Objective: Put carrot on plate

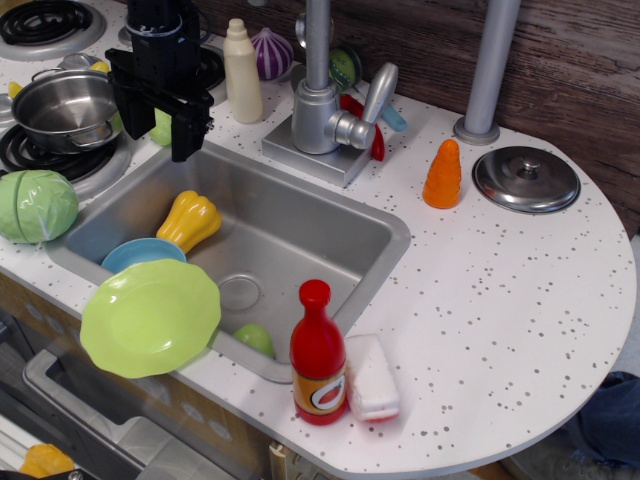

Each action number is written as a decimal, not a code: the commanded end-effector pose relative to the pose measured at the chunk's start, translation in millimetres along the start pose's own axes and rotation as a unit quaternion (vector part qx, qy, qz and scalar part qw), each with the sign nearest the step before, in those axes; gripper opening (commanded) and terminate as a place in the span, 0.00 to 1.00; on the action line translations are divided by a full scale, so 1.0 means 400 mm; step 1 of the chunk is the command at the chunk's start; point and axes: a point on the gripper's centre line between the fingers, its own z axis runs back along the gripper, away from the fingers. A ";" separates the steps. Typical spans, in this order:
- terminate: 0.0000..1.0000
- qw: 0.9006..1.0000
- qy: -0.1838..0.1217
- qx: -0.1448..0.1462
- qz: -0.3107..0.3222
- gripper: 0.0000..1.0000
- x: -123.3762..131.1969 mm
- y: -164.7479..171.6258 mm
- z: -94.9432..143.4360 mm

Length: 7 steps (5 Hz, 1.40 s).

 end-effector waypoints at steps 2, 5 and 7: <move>0.00 1.000 -0.008 -0.025 0.010 1.00 0.035 -0.058 0.038; 0.00 0.999 -0.033 -0.012 0.028 1.00 0.112 -0.352 0.199; 0.00 0.996 -0.069 -0.045 0.017 1.00 0.153 -0.473 0.219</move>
